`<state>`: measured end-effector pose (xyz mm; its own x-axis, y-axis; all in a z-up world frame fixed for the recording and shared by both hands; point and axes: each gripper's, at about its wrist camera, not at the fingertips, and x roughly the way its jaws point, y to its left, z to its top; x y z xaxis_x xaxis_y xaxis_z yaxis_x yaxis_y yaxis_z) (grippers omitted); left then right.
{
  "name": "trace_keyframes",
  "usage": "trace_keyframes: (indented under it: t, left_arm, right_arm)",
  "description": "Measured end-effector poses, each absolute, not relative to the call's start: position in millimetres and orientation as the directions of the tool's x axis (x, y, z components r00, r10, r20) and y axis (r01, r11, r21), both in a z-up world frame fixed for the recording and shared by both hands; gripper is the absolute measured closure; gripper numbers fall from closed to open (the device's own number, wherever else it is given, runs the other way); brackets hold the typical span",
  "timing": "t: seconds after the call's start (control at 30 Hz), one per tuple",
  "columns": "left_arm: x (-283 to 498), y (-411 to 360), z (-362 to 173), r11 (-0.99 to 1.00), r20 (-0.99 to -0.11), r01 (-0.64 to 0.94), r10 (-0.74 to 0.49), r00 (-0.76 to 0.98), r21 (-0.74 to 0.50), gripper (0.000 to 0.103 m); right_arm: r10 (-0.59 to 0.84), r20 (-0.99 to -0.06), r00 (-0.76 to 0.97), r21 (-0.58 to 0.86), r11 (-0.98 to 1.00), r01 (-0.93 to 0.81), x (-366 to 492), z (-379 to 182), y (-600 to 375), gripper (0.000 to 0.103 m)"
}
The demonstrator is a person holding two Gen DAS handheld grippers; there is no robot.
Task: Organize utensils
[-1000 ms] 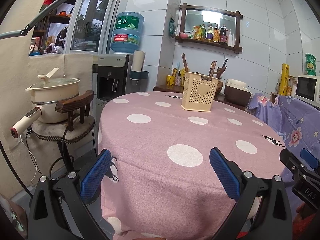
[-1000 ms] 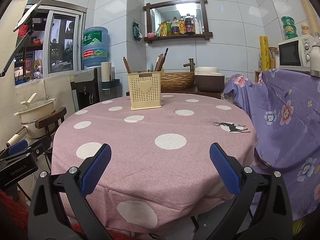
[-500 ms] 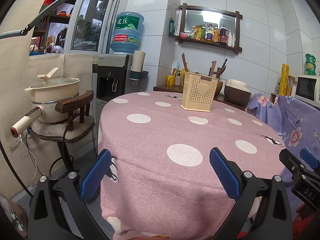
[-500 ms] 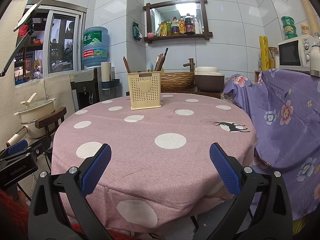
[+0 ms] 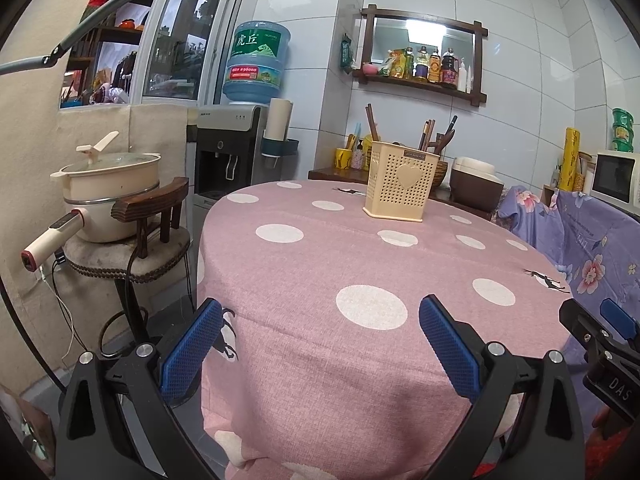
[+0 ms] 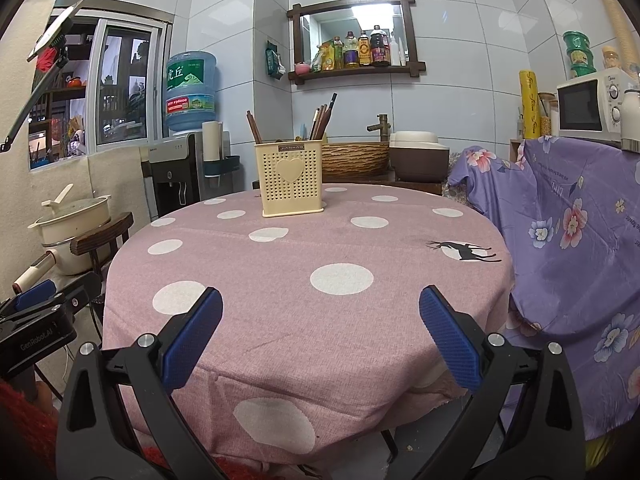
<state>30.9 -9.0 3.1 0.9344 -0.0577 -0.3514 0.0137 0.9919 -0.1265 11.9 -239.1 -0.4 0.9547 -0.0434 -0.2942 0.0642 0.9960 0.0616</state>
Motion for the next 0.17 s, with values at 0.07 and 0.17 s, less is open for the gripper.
trace_keyframes:
  t: [0.07, 0.17]
  left_arm:
    - [30.9, -9.1, 3.1, 0.992, -0.352, 0.013, -0.058, 0.934, -0.127, 0.005]
    - [31.5, -9.2, 1.5, 0.992, -0.356, 0.012, -0.057, 0.933, -0.128, 0.005]
  right_arm:
    - [-0.043, -0.294, 0.955, 0.062, 0.996, 0.064, 12.2, -0.1, -239.3, 0.006]
    - [-0.042, -0.294, 0.955, 0.062, 0.996, 0.063, 12.3, 0.1, -239.5, 0.006]
